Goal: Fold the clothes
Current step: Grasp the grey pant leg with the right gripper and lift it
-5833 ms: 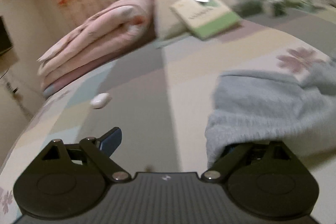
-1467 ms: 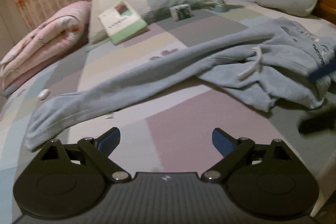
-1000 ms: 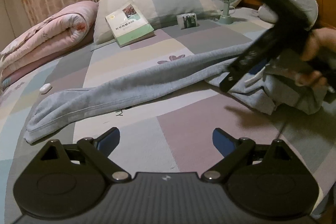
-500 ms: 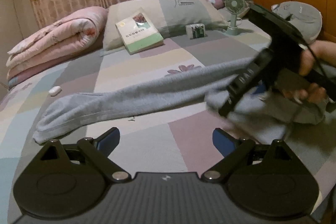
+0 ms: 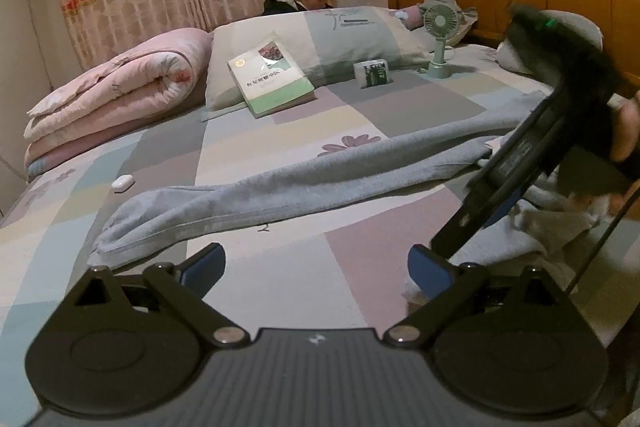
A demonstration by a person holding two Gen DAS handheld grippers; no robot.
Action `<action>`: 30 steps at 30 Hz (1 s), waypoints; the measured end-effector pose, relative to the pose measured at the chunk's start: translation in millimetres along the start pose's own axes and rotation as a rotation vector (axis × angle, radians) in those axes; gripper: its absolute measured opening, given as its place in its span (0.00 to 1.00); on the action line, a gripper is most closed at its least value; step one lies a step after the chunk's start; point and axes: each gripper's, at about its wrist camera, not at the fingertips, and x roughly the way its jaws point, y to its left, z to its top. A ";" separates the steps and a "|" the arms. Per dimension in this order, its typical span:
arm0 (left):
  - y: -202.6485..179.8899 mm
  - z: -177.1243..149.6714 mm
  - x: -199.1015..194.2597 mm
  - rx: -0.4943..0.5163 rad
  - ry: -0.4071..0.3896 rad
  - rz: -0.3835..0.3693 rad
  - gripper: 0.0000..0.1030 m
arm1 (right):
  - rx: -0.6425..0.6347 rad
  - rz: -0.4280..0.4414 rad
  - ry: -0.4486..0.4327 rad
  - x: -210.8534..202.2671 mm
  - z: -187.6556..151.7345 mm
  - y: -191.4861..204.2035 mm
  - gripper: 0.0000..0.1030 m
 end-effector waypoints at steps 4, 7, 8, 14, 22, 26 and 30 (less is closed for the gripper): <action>-7.9 -1.0 0.6 0.011 0.011 -0.021 0.95 | 0.002 0.031 0.009 -3.1 -24.0 1.2 1.00; -14.0 -1.7 1.3 0.019 0.020 -0.037 0.95 | 0.003 0.054 0.015 -5.5 -41.9 2.1 1.00; -16.0 -2.0 1.6 0.022 0.023 -0.042 0.95 | 0.003 0.062 0.018 -6.3 -47.9 2.4 1.00; -16.3 -1.0 -1.1 0.024 0.028 -0.019 0.95 | 0.006 0.108 0.031 -11.0 -83.9 4.2 1.00; -3.5 -3.1 -5.5 0.009 0.045 0.038 0.95 | -0.076 0.045 -0.036 11.7 -67.8 18.3 1.00; -3.1 -3.8 2.3 -0.001 0.059 0.035 0.95 | -0.074 -0.019 -0.127 -12.8 -41.0 2.9 1.00; -11.4 -4.4 13.0 0.013 0.075 0.003 0.95 | -0.049 -0.041 -0.214 -35.6 -17.9 -14.8 1.00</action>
